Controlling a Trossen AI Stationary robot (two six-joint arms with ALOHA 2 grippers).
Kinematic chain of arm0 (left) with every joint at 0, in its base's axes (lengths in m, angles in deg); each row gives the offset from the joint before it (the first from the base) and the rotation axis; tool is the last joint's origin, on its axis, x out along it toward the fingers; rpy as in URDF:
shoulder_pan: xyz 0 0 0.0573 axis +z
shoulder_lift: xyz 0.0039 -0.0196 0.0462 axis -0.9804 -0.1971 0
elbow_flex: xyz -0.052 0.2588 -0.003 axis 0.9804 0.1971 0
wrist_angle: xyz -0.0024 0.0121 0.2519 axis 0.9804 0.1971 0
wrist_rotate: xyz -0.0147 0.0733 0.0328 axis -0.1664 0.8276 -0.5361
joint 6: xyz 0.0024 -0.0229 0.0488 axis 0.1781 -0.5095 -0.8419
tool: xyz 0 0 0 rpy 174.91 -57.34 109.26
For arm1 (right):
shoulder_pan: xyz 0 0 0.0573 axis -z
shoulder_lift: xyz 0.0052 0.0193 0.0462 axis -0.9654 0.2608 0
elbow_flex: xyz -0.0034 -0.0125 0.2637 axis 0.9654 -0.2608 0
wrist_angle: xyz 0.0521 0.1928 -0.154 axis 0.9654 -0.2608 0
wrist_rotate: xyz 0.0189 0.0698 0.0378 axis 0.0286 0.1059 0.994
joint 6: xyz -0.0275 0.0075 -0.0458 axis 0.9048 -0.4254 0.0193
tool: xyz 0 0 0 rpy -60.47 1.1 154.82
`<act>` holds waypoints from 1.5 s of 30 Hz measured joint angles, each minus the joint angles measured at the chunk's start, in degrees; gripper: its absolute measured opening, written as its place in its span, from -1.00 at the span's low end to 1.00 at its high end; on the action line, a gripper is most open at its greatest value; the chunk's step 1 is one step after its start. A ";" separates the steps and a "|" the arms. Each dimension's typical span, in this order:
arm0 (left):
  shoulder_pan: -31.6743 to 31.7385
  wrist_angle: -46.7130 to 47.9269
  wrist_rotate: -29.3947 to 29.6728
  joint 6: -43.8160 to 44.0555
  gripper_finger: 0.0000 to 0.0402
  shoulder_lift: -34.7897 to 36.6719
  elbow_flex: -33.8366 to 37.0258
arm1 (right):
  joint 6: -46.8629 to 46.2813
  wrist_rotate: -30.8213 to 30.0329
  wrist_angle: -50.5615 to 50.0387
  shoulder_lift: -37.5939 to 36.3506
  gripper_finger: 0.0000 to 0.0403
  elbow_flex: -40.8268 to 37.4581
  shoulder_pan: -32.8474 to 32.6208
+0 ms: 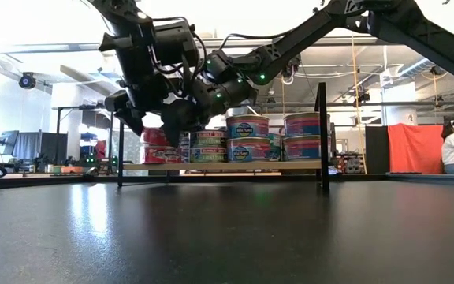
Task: Stack canned seafood by type on shelf
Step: Stack the red tuna can on the red tuna can
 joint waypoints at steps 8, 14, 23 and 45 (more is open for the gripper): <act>0.02 0.26 0.94 -1.25 0.99 -0.20 -0.69 | 0.04 -0.09 -0.12 0.00 -0.94 -0.04 0.05; 0.36 -0.03 0.15 -1.81 0.89 -0.13 -0.21 | 0.04 -0.11 -0.04 0.00 -0.94 -0.04 0.07; 0.40 0.32 -0.03 -1.84 0.78 -0.15 -0.45 | 0.11 -0.07 -0.09 0.00 -0.94 -0.06 0.07; 0.51 6.90 -4.77 -0.48 0.98 -0.37 -3.71 | 0.07 -1.49 -0.80 -0.02 -0.94 -0.08 0.42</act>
